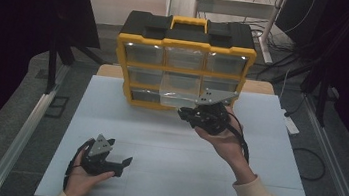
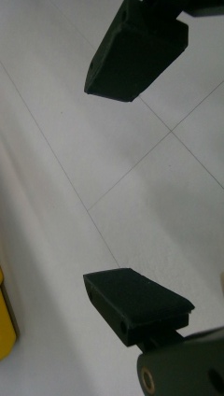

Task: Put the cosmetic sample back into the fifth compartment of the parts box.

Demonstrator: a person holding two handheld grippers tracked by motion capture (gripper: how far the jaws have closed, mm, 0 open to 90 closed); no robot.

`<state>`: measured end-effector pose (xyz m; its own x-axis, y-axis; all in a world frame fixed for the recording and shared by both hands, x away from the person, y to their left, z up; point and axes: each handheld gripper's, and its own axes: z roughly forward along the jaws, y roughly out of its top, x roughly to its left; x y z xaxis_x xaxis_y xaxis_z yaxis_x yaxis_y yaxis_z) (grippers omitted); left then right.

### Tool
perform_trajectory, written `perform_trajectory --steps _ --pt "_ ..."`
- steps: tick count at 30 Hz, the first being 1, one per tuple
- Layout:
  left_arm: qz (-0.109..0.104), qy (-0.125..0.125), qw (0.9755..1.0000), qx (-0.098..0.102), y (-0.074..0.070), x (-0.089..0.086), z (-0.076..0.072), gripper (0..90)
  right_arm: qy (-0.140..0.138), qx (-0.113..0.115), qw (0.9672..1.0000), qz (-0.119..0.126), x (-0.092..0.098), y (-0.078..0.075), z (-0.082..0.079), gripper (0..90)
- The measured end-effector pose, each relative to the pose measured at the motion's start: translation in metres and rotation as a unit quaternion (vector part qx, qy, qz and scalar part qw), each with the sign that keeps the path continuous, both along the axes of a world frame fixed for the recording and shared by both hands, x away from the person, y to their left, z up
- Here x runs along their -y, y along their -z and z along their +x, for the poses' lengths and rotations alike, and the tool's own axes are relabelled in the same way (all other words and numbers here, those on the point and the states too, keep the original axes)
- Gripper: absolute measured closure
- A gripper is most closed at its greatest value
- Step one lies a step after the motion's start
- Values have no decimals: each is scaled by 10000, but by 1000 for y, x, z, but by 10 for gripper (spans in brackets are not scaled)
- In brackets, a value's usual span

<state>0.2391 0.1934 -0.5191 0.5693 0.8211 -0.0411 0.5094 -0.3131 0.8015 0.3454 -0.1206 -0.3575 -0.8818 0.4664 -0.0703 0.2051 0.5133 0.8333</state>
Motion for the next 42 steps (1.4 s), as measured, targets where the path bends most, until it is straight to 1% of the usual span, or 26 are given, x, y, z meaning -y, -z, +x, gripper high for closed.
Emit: perform_trajectory --steps 10,26,35,39,42 --pt "-5 -6 10000 9 0 0 0 106 49 46 10000 7 0 -7 4 814" --pt "-18 -21 10000 24 0 -1 0 105 243 80 9996 79 1 -16 18 814" --pt "-22 -5 10000 22 0 0 0 106 293 119 9995 35 -3 -23 24 814" --pt "-14 -6 10000 28 0 -1 0 106 329 135 9994 -25 -5 -26 29 814" --pt "-8 1 10000 22 0 -1 0 106 406 118 9991 -49 -6 -27 35 814"
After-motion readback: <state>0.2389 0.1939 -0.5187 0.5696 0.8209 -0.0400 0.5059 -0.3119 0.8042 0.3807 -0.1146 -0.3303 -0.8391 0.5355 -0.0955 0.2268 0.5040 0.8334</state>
